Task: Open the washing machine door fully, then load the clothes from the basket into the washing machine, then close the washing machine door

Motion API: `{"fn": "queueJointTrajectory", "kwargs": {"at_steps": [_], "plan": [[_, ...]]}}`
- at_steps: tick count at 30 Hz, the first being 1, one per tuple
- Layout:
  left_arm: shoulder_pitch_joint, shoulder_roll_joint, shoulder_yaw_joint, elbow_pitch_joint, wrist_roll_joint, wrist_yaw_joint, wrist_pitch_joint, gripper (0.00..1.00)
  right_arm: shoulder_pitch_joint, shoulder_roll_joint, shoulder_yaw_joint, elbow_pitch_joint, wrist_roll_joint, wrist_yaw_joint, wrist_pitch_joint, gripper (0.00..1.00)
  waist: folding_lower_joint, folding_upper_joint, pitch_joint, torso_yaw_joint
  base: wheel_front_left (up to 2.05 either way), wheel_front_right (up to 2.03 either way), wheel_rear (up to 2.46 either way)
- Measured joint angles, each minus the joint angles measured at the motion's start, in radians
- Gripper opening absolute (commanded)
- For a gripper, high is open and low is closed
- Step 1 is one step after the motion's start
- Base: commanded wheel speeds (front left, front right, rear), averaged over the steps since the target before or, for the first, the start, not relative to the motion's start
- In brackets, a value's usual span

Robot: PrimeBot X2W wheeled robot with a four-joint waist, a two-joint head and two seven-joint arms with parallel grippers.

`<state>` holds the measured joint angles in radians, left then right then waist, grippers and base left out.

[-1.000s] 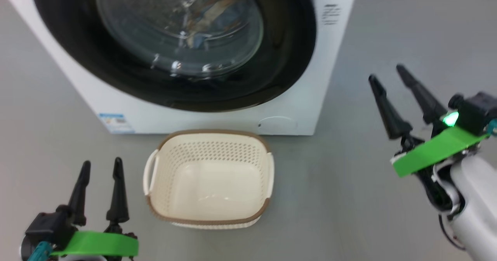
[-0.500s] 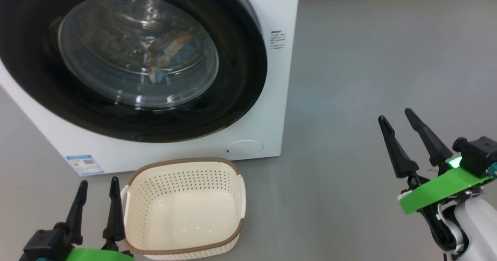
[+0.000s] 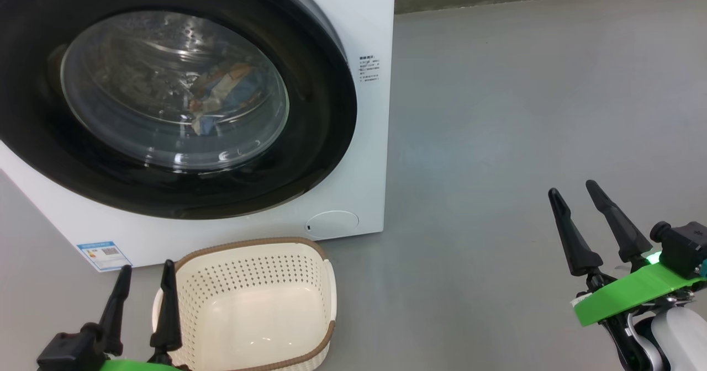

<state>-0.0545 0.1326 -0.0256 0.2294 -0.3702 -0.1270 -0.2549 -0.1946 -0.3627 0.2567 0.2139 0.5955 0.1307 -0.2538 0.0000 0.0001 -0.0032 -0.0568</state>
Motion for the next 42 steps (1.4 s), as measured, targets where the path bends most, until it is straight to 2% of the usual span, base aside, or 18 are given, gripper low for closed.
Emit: {"fn": "queueJointTrajectory", "kwargs": {"at_steps": [42], "plan": [[0.001,0.000,-0.013,0.005,0.000,0.000,0.000,1.00,0.027,0.038,-0.040,0.007,-0.034,0.000,0.000,1.00,0.0000,0.0000,0.000,0.021,0.00,0.00,0.00]]}}
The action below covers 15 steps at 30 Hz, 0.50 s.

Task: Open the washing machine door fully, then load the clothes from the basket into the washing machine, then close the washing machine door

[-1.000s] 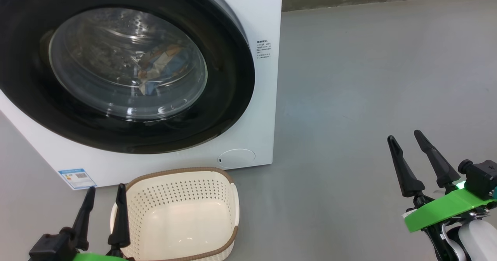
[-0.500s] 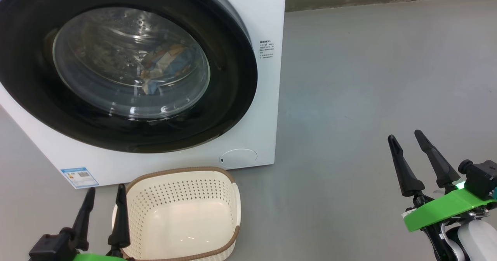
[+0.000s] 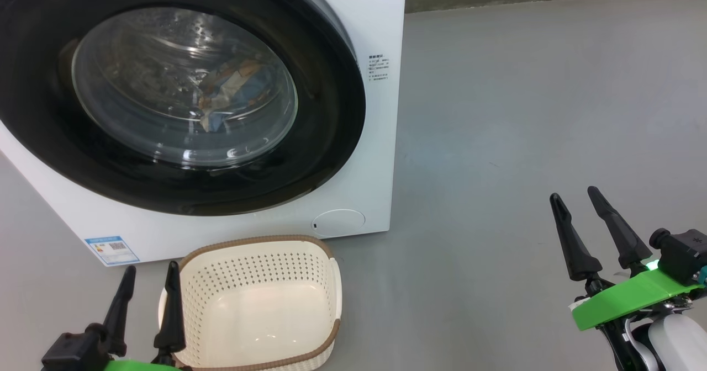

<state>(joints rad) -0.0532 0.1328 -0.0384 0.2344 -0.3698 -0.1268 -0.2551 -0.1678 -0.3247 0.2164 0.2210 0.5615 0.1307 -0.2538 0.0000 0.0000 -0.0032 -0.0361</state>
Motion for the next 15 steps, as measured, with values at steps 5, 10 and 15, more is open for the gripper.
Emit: {"fn": "queueJointTrajectory", "kwargs": {"at_steps": [5,10,15], "plan": [[0.003,-0.008,-0.003,0.018,0.000,0.000,0.000,0.00,0.008,0.012,0.006,0.017,0.001,0.000,0.002,0.00,0.0000,0.0000,0.000,0.000,0.00,0.00,0.00],[0.039,-0.035,-0.008,0.060,-0.009,0.000,0.007,0.00,0.068,0.054,0.021,0.065,0.007,0.000,0.007,0.00,0.0001,0.0000,0.000,0.001,0.00,0.00,0.00],[0.039,-0.036,-0.005,0.061,-0.067,0.000,0.026,0.00,0.070,0.059,0.008,0.065,0.059,0.000,0.025,0.00,0.0020,0.0000,-0.002,0.002,0.00,0.00,0.00]]}}
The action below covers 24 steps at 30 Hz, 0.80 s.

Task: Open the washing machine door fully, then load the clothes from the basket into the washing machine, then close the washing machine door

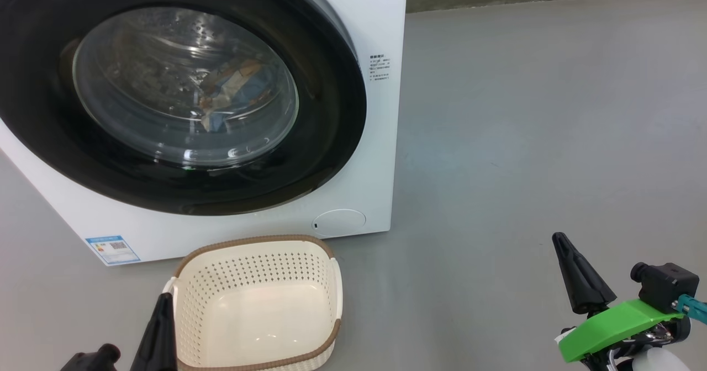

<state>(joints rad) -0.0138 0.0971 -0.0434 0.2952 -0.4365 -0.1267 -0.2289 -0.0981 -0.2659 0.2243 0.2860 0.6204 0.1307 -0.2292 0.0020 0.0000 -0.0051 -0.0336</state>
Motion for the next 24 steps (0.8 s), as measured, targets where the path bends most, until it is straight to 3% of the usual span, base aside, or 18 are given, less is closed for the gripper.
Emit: {"fn": "queueJointTrajectory", "kwargs": {"at_steps": [4,24], "plan": [[0.000,0.000,0.004,0.000,-0.037,0.000,0.007,0.00,0.000,0.009,-0.008,0.000,0.024,0.000,0.009,0.00,-0.0017,0.0000,0.002,0.001,0.00,0.00,0.00],[-0.003,-0.013,0.021,-0.001,-0.224,0.000,0.063,0.00,0.000,0.041,-0.064,0.000,0.194,0.000,0.062,0.00,-0.0020,0.0000,0.003,0.007,0.00,0.00,0.00]]}}
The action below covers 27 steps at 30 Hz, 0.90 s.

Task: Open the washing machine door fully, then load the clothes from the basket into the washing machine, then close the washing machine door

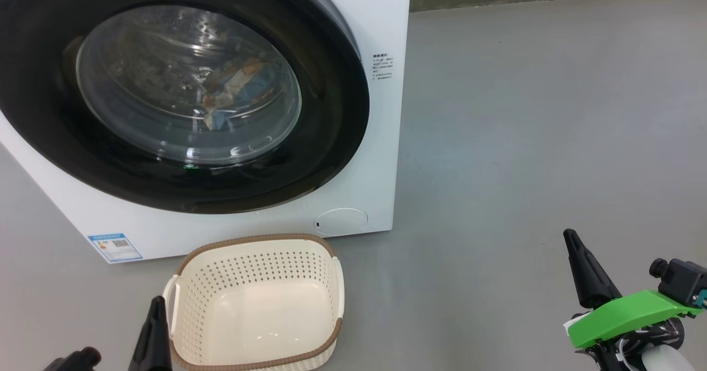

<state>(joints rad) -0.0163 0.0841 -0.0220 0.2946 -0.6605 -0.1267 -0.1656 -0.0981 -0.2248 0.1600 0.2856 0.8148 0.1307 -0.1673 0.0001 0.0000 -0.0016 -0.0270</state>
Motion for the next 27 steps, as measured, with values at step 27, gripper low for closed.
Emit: {"fn": "queueJointTrajectory", "kwargs": {"at_steps": [27], "plan": [[-0.006,-0.009,0.029,-0.002,-0.262,0.000,0.079,0.00,0.000,0.048,-0.076,-0.002,0.217,0.000,0.075,0.00,0.0000,0.0000,0.001,0.008,0.00,0.00,0.00]]}}
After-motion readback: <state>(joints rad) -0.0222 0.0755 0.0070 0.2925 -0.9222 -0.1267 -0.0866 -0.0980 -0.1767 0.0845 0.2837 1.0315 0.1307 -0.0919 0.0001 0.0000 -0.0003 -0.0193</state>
